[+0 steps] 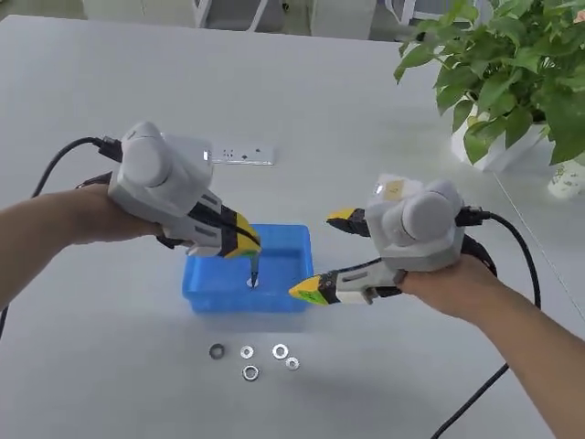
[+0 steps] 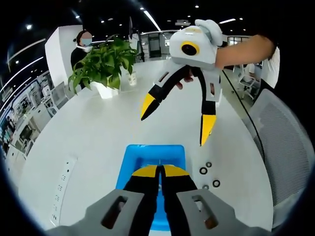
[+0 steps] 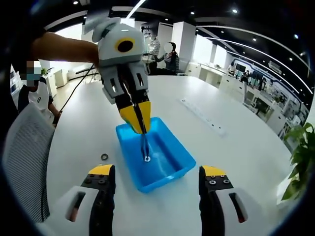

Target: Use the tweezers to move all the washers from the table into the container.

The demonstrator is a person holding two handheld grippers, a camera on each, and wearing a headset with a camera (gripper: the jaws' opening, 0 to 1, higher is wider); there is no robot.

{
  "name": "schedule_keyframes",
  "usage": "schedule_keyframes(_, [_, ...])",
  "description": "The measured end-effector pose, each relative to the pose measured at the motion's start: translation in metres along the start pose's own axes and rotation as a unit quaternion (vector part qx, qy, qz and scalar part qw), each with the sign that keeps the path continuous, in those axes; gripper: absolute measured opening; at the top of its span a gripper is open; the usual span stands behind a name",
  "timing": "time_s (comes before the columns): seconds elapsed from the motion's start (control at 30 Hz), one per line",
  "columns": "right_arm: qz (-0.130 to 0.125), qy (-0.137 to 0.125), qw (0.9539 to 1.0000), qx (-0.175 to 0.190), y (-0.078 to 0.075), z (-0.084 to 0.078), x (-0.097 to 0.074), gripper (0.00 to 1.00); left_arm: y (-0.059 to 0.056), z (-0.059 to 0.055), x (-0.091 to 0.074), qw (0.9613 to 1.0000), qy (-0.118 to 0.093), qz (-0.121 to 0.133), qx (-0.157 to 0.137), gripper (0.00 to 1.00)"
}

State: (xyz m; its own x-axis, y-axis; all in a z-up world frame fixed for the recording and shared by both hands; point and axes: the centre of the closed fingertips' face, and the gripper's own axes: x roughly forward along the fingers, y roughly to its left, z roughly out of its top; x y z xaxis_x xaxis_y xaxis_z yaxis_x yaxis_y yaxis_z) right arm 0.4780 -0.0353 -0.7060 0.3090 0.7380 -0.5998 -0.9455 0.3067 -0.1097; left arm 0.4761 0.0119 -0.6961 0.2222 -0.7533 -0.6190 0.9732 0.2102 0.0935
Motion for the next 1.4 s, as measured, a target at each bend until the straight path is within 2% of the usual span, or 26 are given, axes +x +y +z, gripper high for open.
schedule_keyframes(0.47, [-0.027, -0.005, 0.9995, 0.016, 0.007, -0.009, -0.029, 0.73, 0.005, 0.006, -0.020, 0.9998, 0.000, 0.018, -0.010, 0.05])
schedule_keyframes(0.83, [-0.039, -0.008, 0.9988, 0.029, 0.018, -0.020, -0.048, 0.79, 0.002, 0.027, -0.037, 0.9996, -0.006, 0.029, 0.000, 0.05])
schedule_keyframes(0.97, [-0.043, -0.007, 0.9985, 0.033, 0.022, -0.024, -0.053, 0.79, -0.002, 0.035, -0.041, 0.9995, -0.013, 0.028, 0.005, 0.05])
schedule_keyframes(1.4, [-0.046, -0.008, 0.9980, 0.041, 0.037, -0.033, -0.060, 0.79, -0.021, 0.045, -0.050, 0.9996, -0.017, 0.018, 0.012, 0.05])
